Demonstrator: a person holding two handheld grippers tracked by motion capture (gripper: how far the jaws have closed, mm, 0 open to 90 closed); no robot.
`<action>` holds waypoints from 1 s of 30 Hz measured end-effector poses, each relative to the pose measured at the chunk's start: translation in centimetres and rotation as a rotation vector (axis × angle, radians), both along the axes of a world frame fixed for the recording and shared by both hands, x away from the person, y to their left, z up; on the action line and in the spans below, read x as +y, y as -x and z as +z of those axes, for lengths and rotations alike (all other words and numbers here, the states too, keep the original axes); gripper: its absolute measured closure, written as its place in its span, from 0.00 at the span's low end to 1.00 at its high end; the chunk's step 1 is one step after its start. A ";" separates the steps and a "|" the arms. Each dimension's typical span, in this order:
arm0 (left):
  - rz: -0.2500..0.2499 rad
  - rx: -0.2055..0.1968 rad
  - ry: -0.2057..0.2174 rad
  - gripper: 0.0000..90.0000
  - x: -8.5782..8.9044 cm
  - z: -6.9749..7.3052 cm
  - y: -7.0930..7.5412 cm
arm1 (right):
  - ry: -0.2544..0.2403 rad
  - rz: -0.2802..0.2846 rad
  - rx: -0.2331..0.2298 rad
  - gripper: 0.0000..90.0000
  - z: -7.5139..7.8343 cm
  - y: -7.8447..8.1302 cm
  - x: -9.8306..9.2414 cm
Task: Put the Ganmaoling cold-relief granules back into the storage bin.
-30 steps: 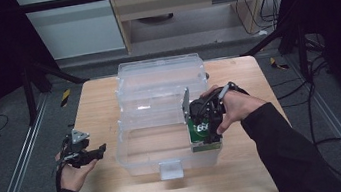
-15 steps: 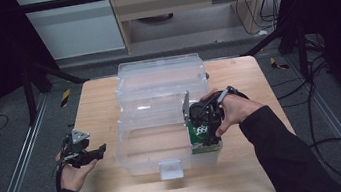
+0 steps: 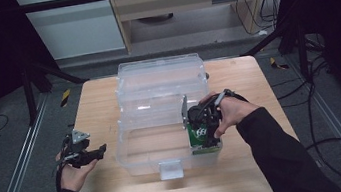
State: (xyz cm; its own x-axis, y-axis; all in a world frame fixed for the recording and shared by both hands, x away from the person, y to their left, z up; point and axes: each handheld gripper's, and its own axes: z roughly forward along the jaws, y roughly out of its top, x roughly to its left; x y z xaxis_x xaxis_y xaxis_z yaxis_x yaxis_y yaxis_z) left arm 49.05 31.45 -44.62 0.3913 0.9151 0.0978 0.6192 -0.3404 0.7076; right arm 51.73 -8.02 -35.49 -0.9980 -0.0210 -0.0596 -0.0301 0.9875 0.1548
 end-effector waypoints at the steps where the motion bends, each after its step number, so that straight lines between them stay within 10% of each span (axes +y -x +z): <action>1: 0.001 0.000 0.000 0.34 0.0 0.0 0.0 | -0.001 0.000 0.001 0.20 -0.1 0.0 0.0; 30: -0.002 0.006 -0.003 0.34 -0.1 -0.1 0.0 | -0.037 -0.065 0.026 0.16 -1.6 0.0 -0.6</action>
State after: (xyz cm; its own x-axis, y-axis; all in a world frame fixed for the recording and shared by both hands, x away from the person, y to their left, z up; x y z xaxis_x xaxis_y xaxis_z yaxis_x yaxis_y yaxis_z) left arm 49.07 31.37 -44.70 0.3932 0.9142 0.0978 0.6230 -0.3431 0.7030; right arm 51.75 -8.59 -37.09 -0.9984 0.0456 -0.0336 0.0384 0.9809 0.1906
